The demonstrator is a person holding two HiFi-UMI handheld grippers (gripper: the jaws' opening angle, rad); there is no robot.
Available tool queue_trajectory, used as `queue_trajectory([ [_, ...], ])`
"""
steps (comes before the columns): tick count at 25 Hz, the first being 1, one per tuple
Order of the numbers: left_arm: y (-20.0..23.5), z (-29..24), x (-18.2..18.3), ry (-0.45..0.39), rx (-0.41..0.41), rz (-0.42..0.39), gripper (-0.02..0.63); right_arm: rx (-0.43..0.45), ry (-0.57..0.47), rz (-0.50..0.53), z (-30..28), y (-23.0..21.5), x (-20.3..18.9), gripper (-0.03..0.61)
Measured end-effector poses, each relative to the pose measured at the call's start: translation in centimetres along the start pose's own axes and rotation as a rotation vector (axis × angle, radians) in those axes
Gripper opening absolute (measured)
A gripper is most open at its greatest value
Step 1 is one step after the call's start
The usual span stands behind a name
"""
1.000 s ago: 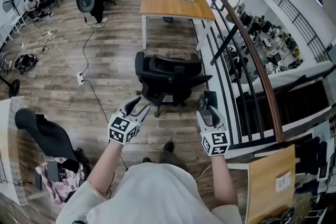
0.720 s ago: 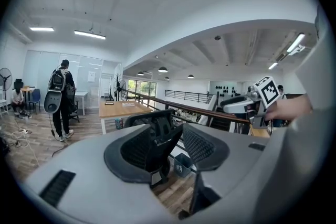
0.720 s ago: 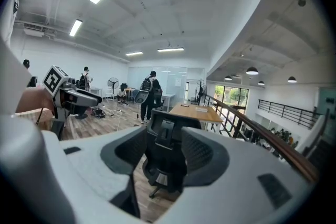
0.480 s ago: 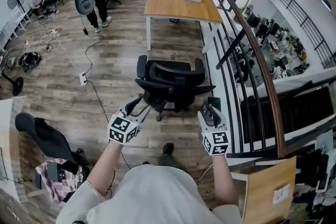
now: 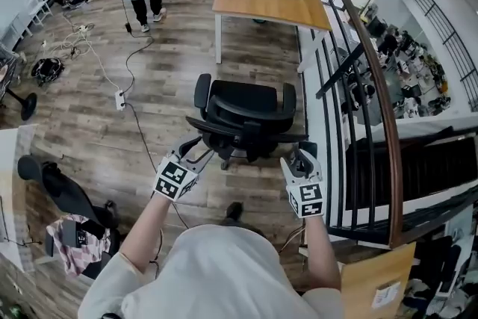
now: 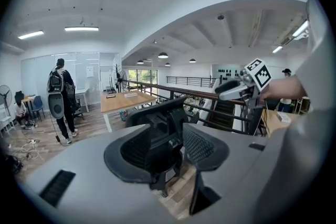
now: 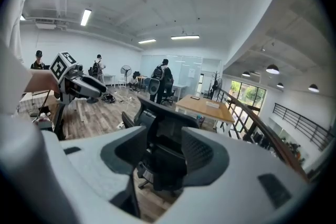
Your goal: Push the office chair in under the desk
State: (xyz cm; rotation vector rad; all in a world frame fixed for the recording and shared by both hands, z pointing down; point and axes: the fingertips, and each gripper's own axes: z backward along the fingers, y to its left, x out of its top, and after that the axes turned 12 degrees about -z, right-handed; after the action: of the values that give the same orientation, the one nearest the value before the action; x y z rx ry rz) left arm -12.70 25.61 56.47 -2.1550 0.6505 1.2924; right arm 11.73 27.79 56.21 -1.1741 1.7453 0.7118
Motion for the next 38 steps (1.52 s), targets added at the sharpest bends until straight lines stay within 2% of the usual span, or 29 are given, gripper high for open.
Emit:
queue_trajectory([
  [8, 1.0, -4.8, -2.0, 0.133, 0.009, -0.118, 0.186, 0.120, 0.114, 0.157, -5.0, -2.3, -2.0, 0.193],
  [13, 0.9, -6.8, -4.1, 0.217, -0.010, -0.165, 0.186, 0.186, 0.200, 0.236, -7.3, -2.8, -4.2, 0.193],
  [23, 1.7, -10.3, -7.5, 0.312, -0.068, -0.256, 0.186, 0.220, 0.313, 0.336, -11.7, -2.9, -7.0, 0.193],
  [27, 2.0, -11.8, -9.5, 0.370, -0.141, -0.384, 0.184, 0.240, 0.376, 0.419, -12.8, -2.7, -8.6, 0.193],
  [32, 2.3, -12.8, -10.9, 0.431, -0.229, -0.595, 0.184, 0.218, 0.461, 0.583, -13.7, -2.9, -10.2, 0.193],
  [38, 2.5, -14.5, -13.0, 0.499, -0.305, -0.819, 0.184, 0.199, 0.518, 0.688, -15.1, -3.5, -11.5, 0.193],
])
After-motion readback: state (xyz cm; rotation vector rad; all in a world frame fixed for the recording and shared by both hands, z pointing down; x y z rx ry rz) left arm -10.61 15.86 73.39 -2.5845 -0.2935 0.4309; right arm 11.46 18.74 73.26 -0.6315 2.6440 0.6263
